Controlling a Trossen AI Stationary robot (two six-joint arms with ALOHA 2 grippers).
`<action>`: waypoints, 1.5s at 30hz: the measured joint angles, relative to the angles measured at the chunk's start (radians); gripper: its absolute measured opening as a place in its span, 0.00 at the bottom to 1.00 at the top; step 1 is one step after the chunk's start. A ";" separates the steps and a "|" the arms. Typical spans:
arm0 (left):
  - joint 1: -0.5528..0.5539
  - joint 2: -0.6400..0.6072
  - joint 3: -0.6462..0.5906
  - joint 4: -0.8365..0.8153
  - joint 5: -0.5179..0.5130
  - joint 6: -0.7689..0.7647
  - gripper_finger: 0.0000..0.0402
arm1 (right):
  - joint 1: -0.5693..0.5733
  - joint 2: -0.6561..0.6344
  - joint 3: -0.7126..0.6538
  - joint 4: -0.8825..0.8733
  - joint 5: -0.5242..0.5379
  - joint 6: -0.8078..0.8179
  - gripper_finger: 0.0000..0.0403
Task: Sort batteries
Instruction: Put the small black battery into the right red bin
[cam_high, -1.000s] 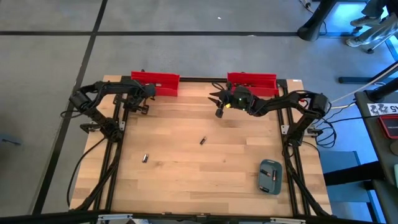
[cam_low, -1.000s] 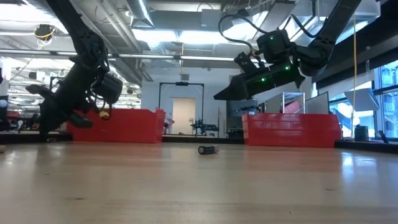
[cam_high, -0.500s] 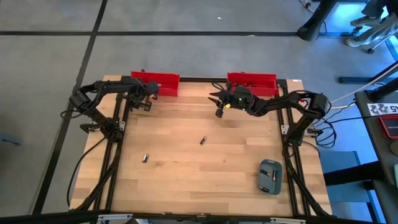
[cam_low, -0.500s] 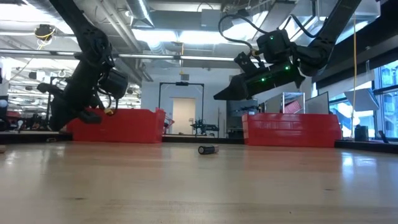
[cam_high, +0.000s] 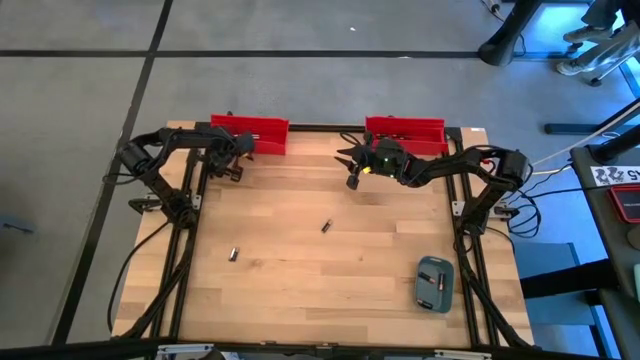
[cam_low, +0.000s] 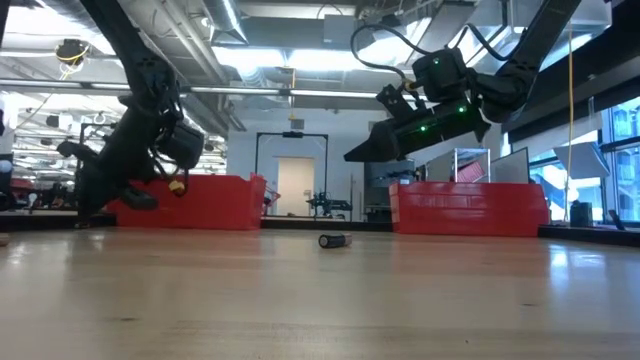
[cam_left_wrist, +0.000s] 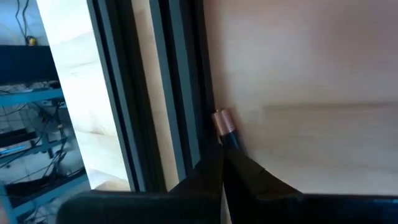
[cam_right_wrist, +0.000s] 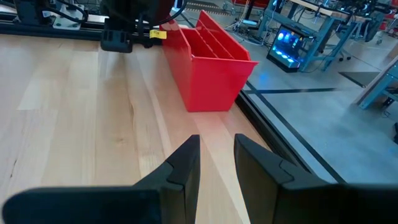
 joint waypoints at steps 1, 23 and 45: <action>0.000 0.006 -0.004 0.001 0.001 0.000 0.00 | 0.000 0.000 0.000 0.000 0.000 0.000 0.25; -0.208 0.009 0.052 0.028 0.043 0.083 0.00 | 0.000 0.000 0.000 0.001 0.000 0.000 0.25; -0.721 -0.376 -0.443 0.952 0.060 -0.243 0.54 | 0.000 0.000 0.000 -0.009 0.000 -0.001 0.25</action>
